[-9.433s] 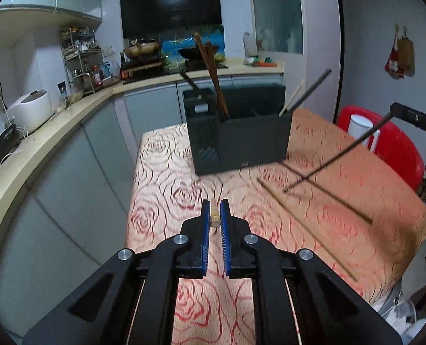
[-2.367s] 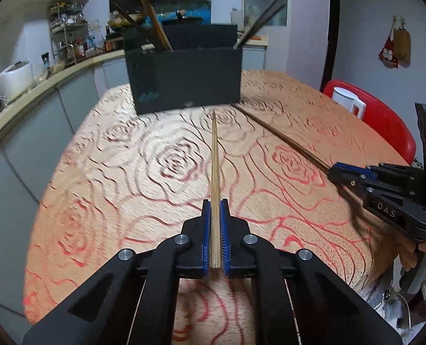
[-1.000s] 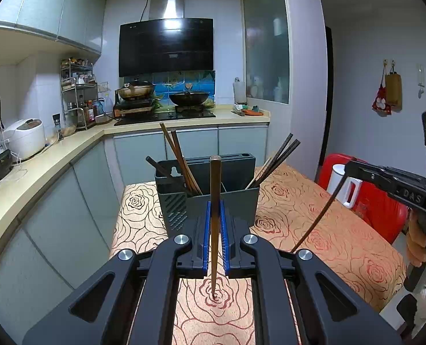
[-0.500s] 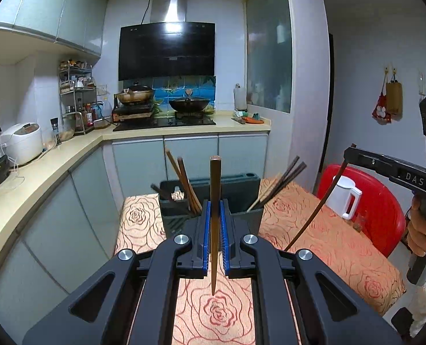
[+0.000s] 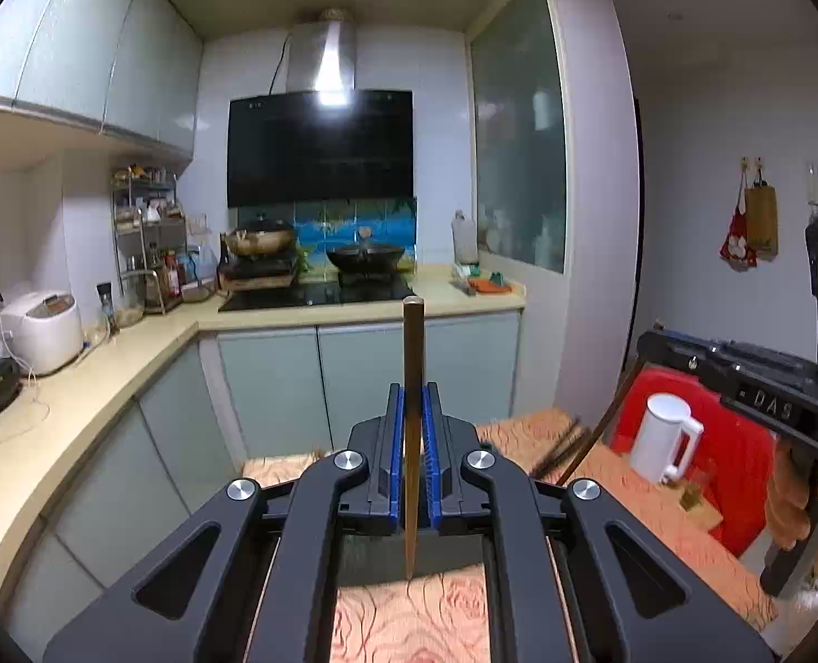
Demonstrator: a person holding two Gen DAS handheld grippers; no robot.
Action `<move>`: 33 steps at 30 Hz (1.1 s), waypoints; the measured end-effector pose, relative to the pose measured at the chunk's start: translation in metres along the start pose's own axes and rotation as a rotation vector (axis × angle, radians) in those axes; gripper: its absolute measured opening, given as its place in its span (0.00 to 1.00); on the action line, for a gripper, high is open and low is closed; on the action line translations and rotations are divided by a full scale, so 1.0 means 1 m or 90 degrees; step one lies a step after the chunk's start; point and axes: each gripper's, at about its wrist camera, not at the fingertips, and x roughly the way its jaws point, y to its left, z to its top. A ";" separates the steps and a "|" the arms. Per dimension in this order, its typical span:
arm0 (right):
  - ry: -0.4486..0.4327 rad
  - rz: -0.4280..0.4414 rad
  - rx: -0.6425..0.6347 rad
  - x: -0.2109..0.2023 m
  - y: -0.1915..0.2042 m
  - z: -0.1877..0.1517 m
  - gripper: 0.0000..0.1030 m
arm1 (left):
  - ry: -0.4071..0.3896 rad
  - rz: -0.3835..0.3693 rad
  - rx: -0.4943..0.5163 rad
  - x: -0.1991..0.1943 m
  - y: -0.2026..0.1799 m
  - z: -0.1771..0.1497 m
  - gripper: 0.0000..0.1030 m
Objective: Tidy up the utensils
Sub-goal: 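Lift both held chopsticks and lower them into the black caddy, then open both tools to release the chopsticks and pull back from the caddy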
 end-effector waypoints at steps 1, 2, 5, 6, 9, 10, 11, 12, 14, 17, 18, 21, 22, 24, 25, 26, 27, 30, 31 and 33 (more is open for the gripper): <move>-0.004 -0.002 0.002 0.003 -0.002 0.004 0.07 | -0.005 0.000 -0.002 0.003 -0.001 0.004 0.06; -0.008 -0.003 0.003 0.006 -0.003 0.007 0.07 | -0.008 0.001 -0.004 0.006 -0.001 0.007 0.06; -0.012 -0.008 0.011 0.017 -0.006 0.013 0.07 | -0.016 0.007 -0.011 0.021 0.000 0.016 0.06; -0.013 -0.009 0.013 0.020 -0.008 0.014 0.07 | -0.020 0.012 -0.012 0.027 -0.001 0.018 0.06; -0.015 -0.018 0.013 0.032 -0.009 0.016 0.07 | -0.026 0.023 -0.017 0.043 -0.002 0.022 0.06; -0.015 -0.019 0.013 0.036 -0.010 0.017 0.07 | -0.028 0.025 -0.019 0.049 -0.001 0.023 0.06; -0.015 -0.021 0.013 0.040 -0.011 0.017 0.07 | -0.030 0.029 -0.020 0.055 -0.001 0.023 0.06; -0.014 -0.024 0.013 0.044 -0.011 0.017 0.07 | -0.030 0.033 -0.020 0.060 -0.001 0.024 0.06; -0.012 -0.030 0.012 0.053 -0.013 0.017 0.07 | -0.026 0.035 -0.026 0.071 0.001 0.022 0.06; 0.000 -0.034 0.015 0.067 -0.015 0.012 0.07 | -0.017 0.040 -0.027 0.088 0.001 0.017 0.06; 0.004 -0.036 0.013 0.071 -0.016 0.010 0.07 | -0.013 0.044 -0.024 0.094 0.001 0.013 0.06; 0.024 -0.042 0.010 0.084 -0.017 0.002 0.07 | 0.007 0.049 -0.016 0.109 0.001 0.000 0.06; 0.032 -0.043 0.007 0.089 -0.016 -0.001 0.07 | 0.016 0.051 -0.014 0.114 0.001 -0.005 0.06; 0.043 -0.042 0.005 0.095 -0.015 -0.006 0.07 | 0.030 0.052 -0.021 0.123 0.003 -0.013 0.06; 0.050 -0.041 0.004 0.099 -0.013 -0.009 0.07 | 0.034 0.052 -0.025 0.124 0.006 -0.017 0.06; 0.054 -0.041 0.003 0.101 -0.011 -0.012 0.07 | 0.039 0.052 -0.029 0.127 0.008 -0.020 0.06; 0.058 -0.040 0.003 0.103 -0.010 -0.014 0.07 | 0.046 0.051 -0.033 0.129 0.010 -0.023 0.06; 0.070 -0.035 0.004 0.111 -0.008 -0.018 0.07 | 0.056 0.049 -0.045 0.131 0.016 -0.028 0.06; 0.074 -0.032 0.003 0.113 -0.007 -0.020 0.07 | 0.059 0.046 -0.048 0.131 0.018 -0.029 0.07; 0.079 -0.025 0.004 0.116 -0.007 -0.021 0.08 | 0.060 0.044 -0.050 0.128 0.020 -0.030 0.15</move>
